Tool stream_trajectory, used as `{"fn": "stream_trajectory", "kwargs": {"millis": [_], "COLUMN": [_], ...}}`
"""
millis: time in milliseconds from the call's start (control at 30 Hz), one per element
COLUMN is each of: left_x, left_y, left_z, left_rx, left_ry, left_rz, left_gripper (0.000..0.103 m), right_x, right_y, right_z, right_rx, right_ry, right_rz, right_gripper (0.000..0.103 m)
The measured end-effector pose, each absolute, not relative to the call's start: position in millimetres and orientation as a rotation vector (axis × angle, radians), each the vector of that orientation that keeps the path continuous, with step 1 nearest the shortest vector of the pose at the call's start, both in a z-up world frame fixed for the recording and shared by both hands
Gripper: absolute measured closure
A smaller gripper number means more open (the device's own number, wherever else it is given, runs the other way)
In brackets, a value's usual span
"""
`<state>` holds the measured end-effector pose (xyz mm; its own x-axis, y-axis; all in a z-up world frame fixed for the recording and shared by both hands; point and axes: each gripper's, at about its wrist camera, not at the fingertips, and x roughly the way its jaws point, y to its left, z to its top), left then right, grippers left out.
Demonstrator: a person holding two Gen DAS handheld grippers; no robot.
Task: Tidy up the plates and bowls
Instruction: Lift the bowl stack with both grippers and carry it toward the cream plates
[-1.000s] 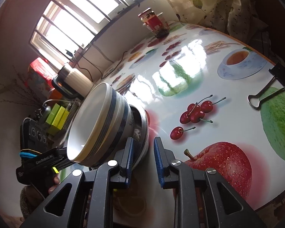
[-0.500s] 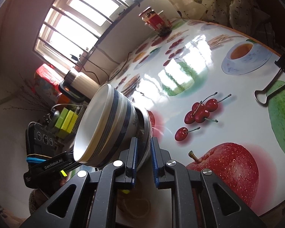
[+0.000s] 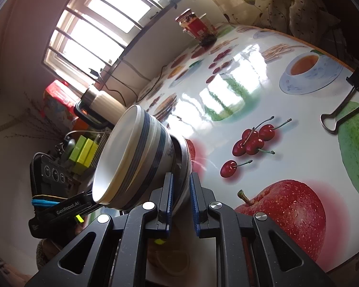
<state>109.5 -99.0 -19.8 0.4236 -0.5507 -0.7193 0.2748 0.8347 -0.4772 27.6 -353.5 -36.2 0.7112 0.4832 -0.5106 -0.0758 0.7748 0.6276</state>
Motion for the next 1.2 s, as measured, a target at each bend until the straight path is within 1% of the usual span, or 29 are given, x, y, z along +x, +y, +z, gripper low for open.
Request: {"fn": "stream_trajectory", "kwargs": {"millis": [1200], "left_x": [108.8], "left_y": [-102.8], "left_z": [-19.1], "left_rx": [-0.279], "left_ry": [1.003], "left_rz": [-0.522], "left_gripper": [0.091], "right_x": [25.1], "right_y": [-356.5], "right_z": [-35.7], "right_rx": [0.643], "right_ry": [0.707], "right_rz": [0.336], "right_gripper": [0.09]}}
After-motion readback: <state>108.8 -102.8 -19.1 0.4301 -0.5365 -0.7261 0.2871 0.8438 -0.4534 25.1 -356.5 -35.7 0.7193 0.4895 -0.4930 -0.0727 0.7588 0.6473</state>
